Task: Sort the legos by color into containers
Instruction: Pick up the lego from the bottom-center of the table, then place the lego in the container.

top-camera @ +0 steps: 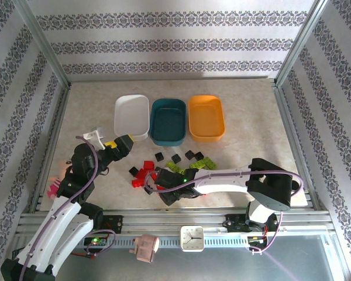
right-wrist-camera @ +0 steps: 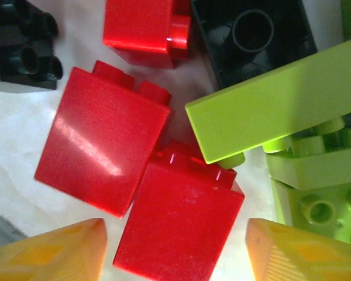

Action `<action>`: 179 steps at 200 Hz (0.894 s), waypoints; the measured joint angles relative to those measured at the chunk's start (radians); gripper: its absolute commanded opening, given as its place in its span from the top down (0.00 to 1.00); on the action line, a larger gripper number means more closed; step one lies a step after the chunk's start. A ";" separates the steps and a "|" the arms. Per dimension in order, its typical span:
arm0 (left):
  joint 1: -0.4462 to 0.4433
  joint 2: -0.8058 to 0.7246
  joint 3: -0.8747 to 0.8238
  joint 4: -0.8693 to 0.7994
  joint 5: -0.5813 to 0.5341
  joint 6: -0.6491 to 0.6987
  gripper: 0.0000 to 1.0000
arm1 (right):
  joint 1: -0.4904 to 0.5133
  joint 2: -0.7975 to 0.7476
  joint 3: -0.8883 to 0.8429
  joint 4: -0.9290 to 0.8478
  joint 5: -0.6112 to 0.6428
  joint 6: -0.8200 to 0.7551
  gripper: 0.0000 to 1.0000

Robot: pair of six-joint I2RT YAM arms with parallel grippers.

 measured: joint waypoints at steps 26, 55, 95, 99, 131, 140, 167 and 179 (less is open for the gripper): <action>0.000 0.004 0.012 -0.043 -0.001 0.011 0.01 | 0.000 0.016 0.005 0.000 0.007 -0.005 0.57; 0.000 0.004 0.037 -0.076 -0.005 0.031 0.01 | 0.000 0.014 -0.002 0.006 0.006 -0.004 0.67; 0.000 0.015 0.041 -0.109 -0.017 0.046 0.01 | 0.000 -0.150 -0.108 0.008 -0.032 -0.019 0.75; 0.000 0.018 0.041 -0.110 -0.019 0.047 0.01 | -0.002 -0.178 -0.118 0.006 -0.037 -0.022 0.75; 0.000 0.044 0.040 -0.113 -0.014 0.055 0.01 | -0.104 -0.406 -0.152 -0.012 -0.081 -0.044 0.76; 0.000 0.052 0.040 -0.112 -0.008 0.056 0.01 | -0.179 -0.452 -0.147 -0.014 -0.080 -0.061 0.76; 0.000 0.107 0.026 -0.103 0.019 0.055 0.01 | -0.454 -0.469 -0.086 -0.005 -0.083 -0.095 0.77; 0.000 0.138 0.015 -0.100 0.031 0.055 0.01 | -0.578 -0.419 -0.036 0.011 -0.080 -0.108 0.77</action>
